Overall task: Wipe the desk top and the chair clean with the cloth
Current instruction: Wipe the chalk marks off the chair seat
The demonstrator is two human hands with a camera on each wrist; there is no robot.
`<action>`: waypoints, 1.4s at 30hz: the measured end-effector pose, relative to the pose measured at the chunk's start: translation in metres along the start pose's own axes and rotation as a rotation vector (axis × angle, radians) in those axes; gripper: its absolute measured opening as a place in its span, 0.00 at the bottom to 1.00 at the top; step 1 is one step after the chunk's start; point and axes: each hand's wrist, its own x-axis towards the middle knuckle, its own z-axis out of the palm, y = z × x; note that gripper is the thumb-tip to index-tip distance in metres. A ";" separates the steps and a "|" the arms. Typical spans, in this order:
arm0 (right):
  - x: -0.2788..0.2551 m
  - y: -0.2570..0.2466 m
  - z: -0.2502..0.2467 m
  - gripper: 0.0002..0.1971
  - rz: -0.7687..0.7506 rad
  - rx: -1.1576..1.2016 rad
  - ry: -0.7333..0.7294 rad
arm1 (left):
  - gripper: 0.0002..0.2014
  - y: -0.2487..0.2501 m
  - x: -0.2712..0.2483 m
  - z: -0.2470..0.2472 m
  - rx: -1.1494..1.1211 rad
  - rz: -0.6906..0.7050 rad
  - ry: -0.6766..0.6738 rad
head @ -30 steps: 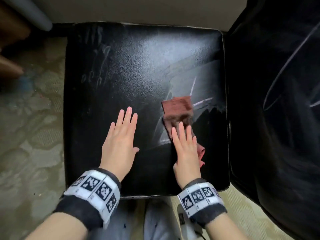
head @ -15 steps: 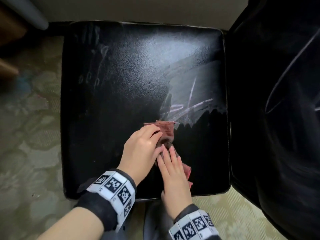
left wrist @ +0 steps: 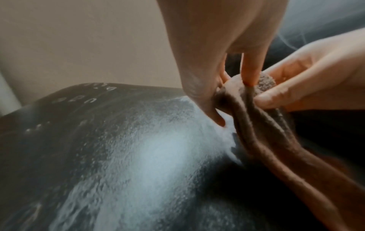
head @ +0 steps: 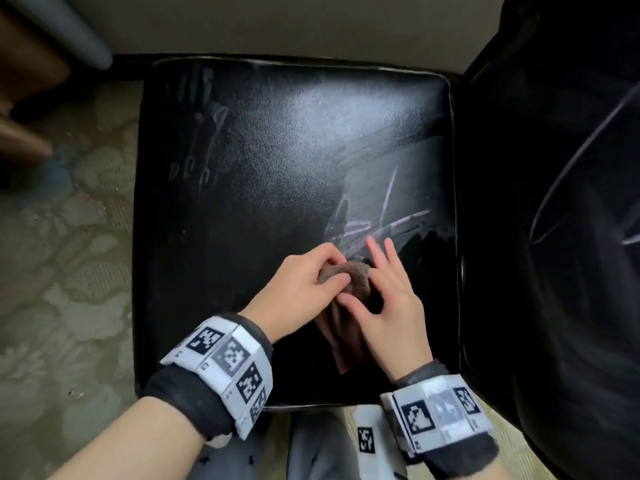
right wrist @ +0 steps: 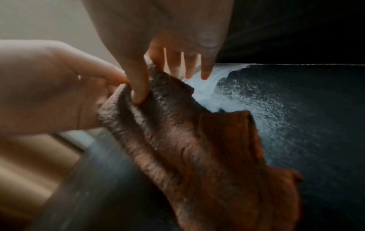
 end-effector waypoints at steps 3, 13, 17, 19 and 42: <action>0.001 -0.008 -0.010 0.05 0.240 0.242 0.006 | 0.05 0.004 0.005 -0.003 -0.140 -0.085 0.064; 0.011 0.009 0.021 0.28 -0.277 -0.591 0.003 | 0.31 -0.024 0.023 -0.037 0.599 -0.074 0.287; 0.025 0.024 0.034 0.33 -0.244 -0.699 -0.185 | 0.51 -0.022 0.038 -0.051 0.872 -0.100 0.121; 0.062 0.021 0.027 0.38 -0.193 -0.723 -0.143 | 0.58 -0.019 0.052 -0.058 0.959 -0.141 0.074; 0.079 -0.004 0.052 0.33 -0.137 -0.583 -0.213 | 0.63 -0.019 0.075 -0.051 1.041 -0.256 0.050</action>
